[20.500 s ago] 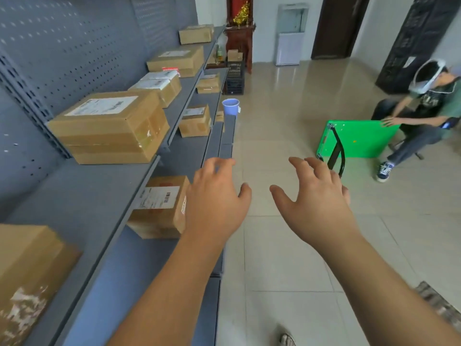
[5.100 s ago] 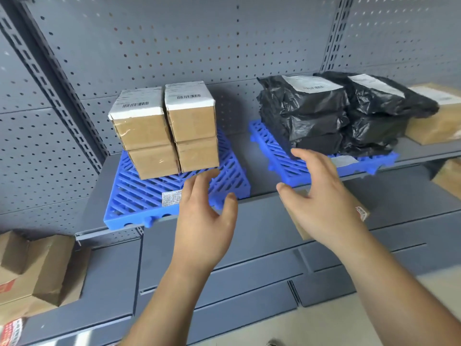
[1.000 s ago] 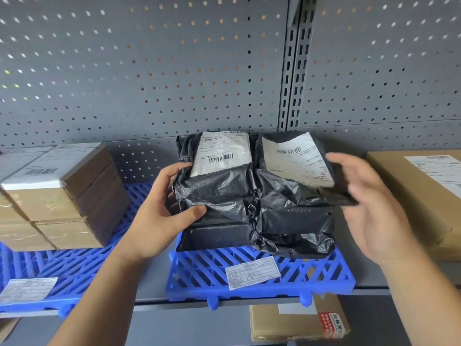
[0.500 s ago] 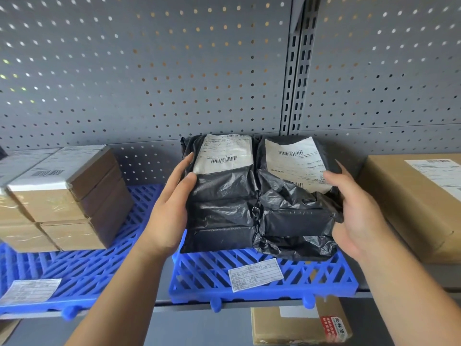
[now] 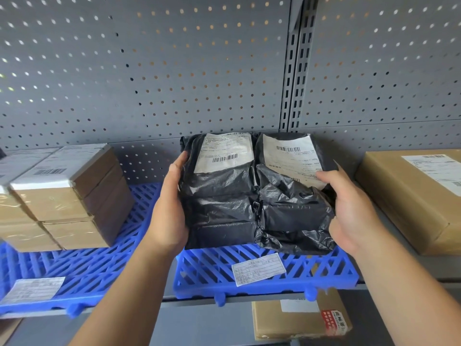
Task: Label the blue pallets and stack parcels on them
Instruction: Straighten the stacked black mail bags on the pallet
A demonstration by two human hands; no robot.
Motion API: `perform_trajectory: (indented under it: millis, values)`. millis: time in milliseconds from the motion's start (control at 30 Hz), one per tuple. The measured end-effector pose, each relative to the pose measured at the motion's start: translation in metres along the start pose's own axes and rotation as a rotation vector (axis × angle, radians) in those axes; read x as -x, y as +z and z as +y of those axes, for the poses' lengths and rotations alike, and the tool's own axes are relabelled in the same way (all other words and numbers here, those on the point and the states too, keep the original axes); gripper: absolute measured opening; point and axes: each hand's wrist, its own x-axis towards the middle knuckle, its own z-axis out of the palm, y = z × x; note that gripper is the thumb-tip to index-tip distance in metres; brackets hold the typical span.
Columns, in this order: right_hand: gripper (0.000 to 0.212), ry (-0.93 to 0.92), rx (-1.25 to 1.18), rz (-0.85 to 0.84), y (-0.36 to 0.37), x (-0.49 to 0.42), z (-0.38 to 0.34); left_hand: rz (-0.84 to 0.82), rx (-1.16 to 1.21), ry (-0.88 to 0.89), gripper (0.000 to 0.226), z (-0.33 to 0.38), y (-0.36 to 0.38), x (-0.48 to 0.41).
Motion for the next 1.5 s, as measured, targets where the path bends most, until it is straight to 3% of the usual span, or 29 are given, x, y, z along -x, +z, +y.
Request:
perform_trajectory:
  millis: [200,300,700,833,1000,1100,1300,1500]
  values:
    - [0.028,0.078,-0.077,0.054,0.004,0.003,-0.001,0.005,0.049,-0.186,0.06,0.0,0.0,0.002]
    - [0.037,0.108,-0.076,0.052,0.008,0.005,-0.002,-0.024,0.07,-0.226,0.056,0.0,-0.005,0.0]
    - [0.042,0.084,-0.085,0.077,0.012,0.009,-0.003,-0.056,-0.026,-0.207,0.05,0.002,-0.011,-0.004]
    - [0.019,-0.01,-0.106,0.11,0.009,0.02,-0.002,-0.011,-0.046,-0.167,0.049,0.004,-0.015,0.0]
    - [0.033,-0.122,-0.116,0.092,0.004,0.035,-0.003,0.033,-0.189,-0.034,0.042,0.011,-0.022,0.024]
    - [0.043,-0.204,-0.025,0.136,0.0,0.046,-0.006,0.143,-0.241,0.037,0.042,0.018,-0.018,0.045]
    - [0.039,-0.462,0.218,0.172,-0.018,0.075,-0.002,0.381,-0.443,0.243,0.042,0.018,0.006,0.097]
    - [0.022,-0.619,0.394,0.188,-0.028,0.112,0.027,0.345,-0.701,0.294,0.036,-0.004,0.019,0.142]
